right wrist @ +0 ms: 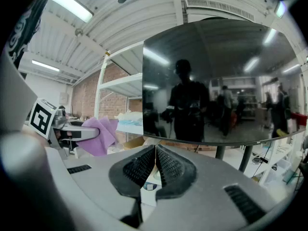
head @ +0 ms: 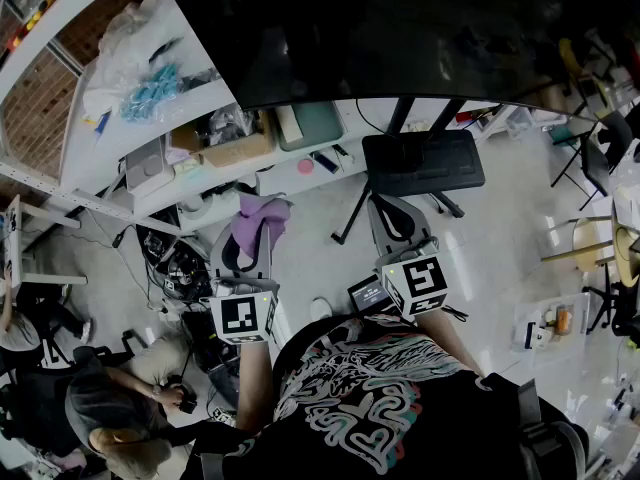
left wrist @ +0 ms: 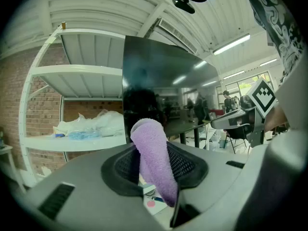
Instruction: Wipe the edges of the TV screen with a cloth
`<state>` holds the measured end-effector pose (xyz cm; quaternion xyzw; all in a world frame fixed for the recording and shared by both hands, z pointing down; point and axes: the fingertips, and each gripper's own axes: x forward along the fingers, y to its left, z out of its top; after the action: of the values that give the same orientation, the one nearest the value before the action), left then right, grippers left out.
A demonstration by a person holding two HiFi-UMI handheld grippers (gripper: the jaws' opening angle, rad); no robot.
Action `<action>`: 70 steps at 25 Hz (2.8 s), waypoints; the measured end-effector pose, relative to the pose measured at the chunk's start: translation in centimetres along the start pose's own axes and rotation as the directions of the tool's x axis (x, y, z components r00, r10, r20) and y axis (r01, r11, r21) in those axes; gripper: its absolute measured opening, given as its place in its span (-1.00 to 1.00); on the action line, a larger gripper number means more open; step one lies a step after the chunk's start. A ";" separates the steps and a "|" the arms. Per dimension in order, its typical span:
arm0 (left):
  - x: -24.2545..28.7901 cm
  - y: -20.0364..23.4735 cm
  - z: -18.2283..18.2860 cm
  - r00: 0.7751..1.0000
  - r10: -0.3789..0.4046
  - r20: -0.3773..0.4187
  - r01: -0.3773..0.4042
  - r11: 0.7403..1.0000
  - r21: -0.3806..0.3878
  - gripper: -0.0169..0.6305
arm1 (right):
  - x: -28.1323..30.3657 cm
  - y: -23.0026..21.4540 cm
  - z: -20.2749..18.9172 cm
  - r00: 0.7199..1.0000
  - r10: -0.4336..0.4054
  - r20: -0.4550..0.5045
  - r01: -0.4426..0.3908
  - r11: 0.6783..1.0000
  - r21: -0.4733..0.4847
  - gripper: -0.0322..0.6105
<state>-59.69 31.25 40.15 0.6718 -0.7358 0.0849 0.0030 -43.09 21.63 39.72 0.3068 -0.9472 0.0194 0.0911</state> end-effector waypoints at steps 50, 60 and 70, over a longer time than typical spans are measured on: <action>5.9 -4.0 0.3 0.985 0.168 0.038 -0.163 0.980 -0.112 -0.52 | 0.1 -7.6 -2.2 0.994 0.089 0.061 -0.093 0.994 0.056 -0.80; 12.4 0.3 -0.3 0.990 0.135 0.042 -0.127 0.981 -0.146 -0.52 | 7.6 -8.0 -1.3 0.992 0.121 0.038 -0.122 0.992 0.034 -0.80; 17.4 5.6 -2.3 0.988 0.153 -0.030 -0.155 0.977 -0.143 -0.52 | 15.4 -7.3 0.7 0.987 0.158 0.040 -0.158 0.987 -0.014 -0.80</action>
<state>-67.20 14.78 43.79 0.6101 -0.7897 0.0374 0.0521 -51.12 6.73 41.75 0.2307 -0.9703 0.0151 0.0717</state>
